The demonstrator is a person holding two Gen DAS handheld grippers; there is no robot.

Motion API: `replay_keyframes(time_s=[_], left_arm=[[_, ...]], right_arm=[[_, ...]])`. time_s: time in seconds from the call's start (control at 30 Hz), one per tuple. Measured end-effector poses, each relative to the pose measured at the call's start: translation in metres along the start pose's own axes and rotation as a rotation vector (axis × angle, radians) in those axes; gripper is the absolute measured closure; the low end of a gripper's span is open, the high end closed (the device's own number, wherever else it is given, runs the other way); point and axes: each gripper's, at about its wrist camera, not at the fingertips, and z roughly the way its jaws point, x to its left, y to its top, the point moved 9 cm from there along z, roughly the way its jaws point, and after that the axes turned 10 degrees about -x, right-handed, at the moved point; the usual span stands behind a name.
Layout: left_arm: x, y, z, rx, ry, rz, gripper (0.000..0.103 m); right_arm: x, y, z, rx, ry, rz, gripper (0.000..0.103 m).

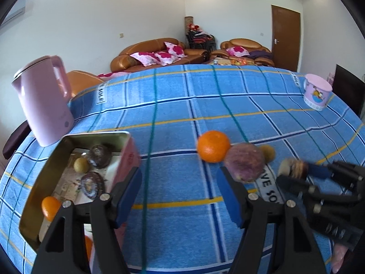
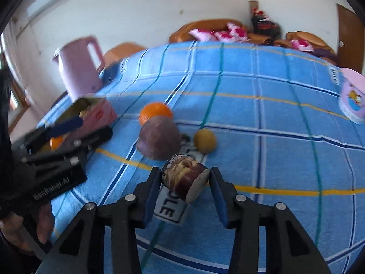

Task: Organize fruits
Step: 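Grasp the purple round fruit with the left tool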

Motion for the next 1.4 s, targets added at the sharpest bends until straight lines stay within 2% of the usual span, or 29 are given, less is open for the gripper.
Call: replay_keyframes(time_s=[0.17, 0.3, 0.47, 0.63, 0.67, 0.73, 0.9, 1.03, 1.4], left_arm=[[-0.025, 0.0, 0.003, 0.004, -0.051, 0.006, 0.033], [-0.041, 0.001, 0.007, 0.007, -0.09, -0.001, 0.033], [-0.054, 0.0, 0.016, 0.025, -0.106, 0.011, 0.033], [-0.062, -0.005, 0.027, 0.076, -0.14, -0.004, 0.033], [-0.063, -0.007, 0.029, 0.089, -0.148, -0.008, 0.036], [-0.067, -0.009, 0.031, 0.105, -0.189, -0.019, 0.05], [-0.069, -0.008, 0.029, 0.1, -0.203, -0.025, 0.052], [-0.067, -0.006, 0.026, 0.081, -0.195, -0.029, 0.052], [-0.052, 0.004, 0.004, -0.036, -0.135, -0.034, 0.056]], right_arm=[[-0.033, 0.005, -0.008, -0.037, -0.151, 0.032, 0.057], [-0.051, 0.008, -0.012, -0.042, -0.207, 0.054, 0.057], [-0.06, 0.009, -0.011, -0.033, -0.199, 0.096, 0.057], [-0.063, 0.006, -0.005, -0.013, -0.176, 0.139, 0.057], [-0.064, 0.005, -0.004, -0.008, -0.171, 0.151, 0.057], [-0.066, 0.003, -0.003, 0.001, -0.165, 0.162, 0.057], [-0.064, 0.004, -0.003, -0.004, -0.158, 0.161, 0.057], [-0.063, 0.005, -0.007, -0.021, -0.159, 0.148, 0.057], [-0.052, 0.012, -0.017, -0.078, -0.151, 0.089, 0.057]])
